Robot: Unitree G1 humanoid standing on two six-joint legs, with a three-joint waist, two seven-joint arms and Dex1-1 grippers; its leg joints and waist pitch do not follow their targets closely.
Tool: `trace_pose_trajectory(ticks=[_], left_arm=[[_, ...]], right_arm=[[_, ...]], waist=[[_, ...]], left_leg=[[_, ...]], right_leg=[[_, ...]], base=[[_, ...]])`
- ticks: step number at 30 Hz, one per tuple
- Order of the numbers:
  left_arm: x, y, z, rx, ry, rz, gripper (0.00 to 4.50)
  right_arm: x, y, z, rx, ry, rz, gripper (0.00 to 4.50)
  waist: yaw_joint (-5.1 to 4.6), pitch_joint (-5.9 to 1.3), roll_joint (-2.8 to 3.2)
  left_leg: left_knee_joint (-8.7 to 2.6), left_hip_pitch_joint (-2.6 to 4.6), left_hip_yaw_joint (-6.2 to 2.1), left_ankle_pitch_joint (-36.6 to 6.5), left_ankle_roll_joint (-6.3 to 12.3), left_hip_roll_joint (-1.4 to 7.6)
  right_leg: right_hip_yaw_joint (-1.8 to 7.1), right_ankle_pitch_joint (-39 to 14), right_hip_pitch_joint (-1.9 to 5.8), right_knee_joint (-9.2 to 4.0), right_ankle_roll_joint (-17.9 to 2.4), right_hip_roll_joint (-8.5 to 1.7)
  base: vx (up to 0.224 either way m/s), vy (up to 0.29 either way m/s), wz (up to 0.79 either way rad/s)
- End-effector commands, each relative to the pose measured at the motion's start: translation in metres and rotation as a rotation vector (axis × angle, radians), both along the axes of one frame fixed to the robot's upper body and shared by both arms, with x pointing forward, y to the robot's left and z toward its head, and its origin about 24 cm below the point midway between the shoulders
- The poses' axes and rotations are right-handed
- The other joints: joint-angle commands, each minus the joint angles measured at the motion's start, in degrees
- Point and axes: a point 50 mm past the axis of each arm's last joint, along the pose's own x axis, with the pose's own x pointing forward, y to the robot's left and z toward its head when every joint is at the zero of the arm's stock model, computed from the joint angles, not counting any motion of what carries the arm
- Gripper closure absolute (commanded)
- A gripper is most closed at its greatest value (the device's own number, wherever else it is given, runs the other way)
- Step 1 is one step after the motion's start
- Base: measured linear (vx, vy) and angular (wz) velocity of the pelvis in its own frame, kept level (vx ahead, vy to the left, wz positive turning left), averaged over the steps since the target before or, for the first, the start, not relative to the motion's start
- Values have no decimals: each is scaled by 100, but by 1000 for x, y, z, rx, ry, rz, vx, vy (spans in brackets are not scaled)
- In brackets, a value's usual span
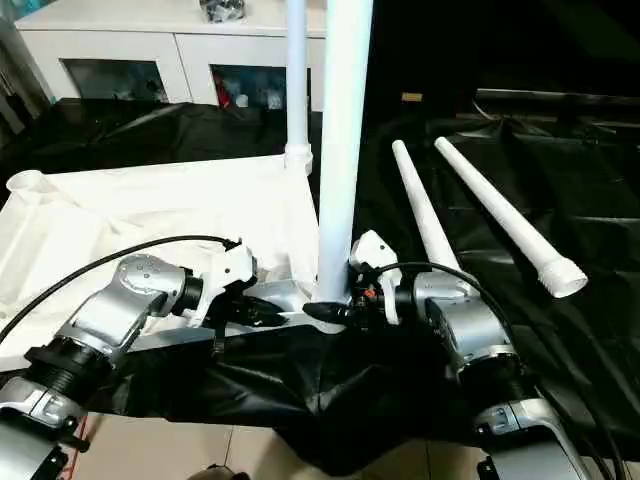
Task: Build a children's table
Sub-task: Rotate leg to tighten
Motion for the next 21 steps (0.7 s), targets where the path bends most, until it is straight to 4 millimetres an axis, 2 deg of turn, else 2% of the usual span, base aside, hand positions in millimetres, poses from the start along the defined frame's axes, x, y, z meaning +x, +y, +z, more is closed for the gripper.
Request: trace_pose_trajectory(ticks=[1, 2, 4, 5, 6, 7, 8, 13, 15, 16, 21], left_arm=[[0, -21, 5, -49, -25, -27, 450], [2, -22, 6, -55, -32, -4, 450], [14, -27, 9, -77, -58, 128, 450], [14, -27, 9, -77, -58, 130, 450], [21, -29, 9, -67, -80, 194, 450], [24, -31, 9, -59, -95, 231, 450], [28, -33, 8, -45, -106, 281, 450], [45, -47, 9, -28, -134, 517, 450], [46, -50, 9, -35, -133, 537, 450], [46, -54, 9, -42, -132, 540, 450], [43, -61, 8, -43, -179, 445, 450]], right_arm=[[0, 20, -2, 19, -9, 0, 175], [2, 21, -3, 13, -15, -43, 175], [19, 22, -13, -42, -23, -271, 176], [19, 22, -13, -43, -23, -273, 176], [23, 23, -17, -61, -28, -346, 176], [26, 24, -18, -71, -32, -384, 176], [29, 26, -20, -75, -30, -436, 176], [39, 41, -28, -81, 12, -660, 176], [39, 44, -29, -78, 14, -680, 176], [40, 47, -30, -72, 16, -690, 121], [44, 52, -23, -20, 3, -696, 90]], waist=[[-15, -379, -36], [-25, -375, -29], [-92, -366, -28], [-115, -369, -39], [-125, -363, -33], [-151, -356, -30], [-159, -371, -39], [-169, -387, -27], [-151, -393, -26], [-141, -402, -37], [-144, -402, -24]], left_leg=[[-406, 112, -87, -1082, 308, 296], [-408, 112, -86, -1099, 295, 293], [-414, 131, -88, -1229, 159, 270], [-418, 122, -102, -1245, 98, 255], [-424, 118, -107, -1283, 91, 254], [-420, 133, -97, -1321, 68, 256], [-406, 132, -105, -1319, 79, 252], [-389, 130, -86, -1099, 165, 240], [-388, 118, -88, -1045, 193, 244], [-387, 92, -93, -960, 254, 240], [-381, 87, -93, -939, 406, 243]], right_leg=[[236, -1037, 268, -425, -1403, -460], [236, -1054, 260, -428, -1406, -456], [233, -1266, 241, -452, -1402, -459], [229, -1417, 260, -460, -1351, -463], [229, -1479, 266, -469, -1327, -467], [239, -1531, 241, -493, -1306, -466], [241, -1523, 261, -490, -1291, -475], [236, -1169, 256, -474, -1363, -450], [234, -1032, 269, -465, -1380, -457], [230, -856, 298, -445, -1397, -461], [223, -655, 310, -434, -1454, -466]], base=[[0, 0, 0], [0, 0, 0], [0, 0, 0], [0, 0, 0], [0, 0, 0], [0, 0, 0], [0, 0, 0], [0, 0, 0], [0, 0, 0], [0, 0, 0], [0, 0, 0]])
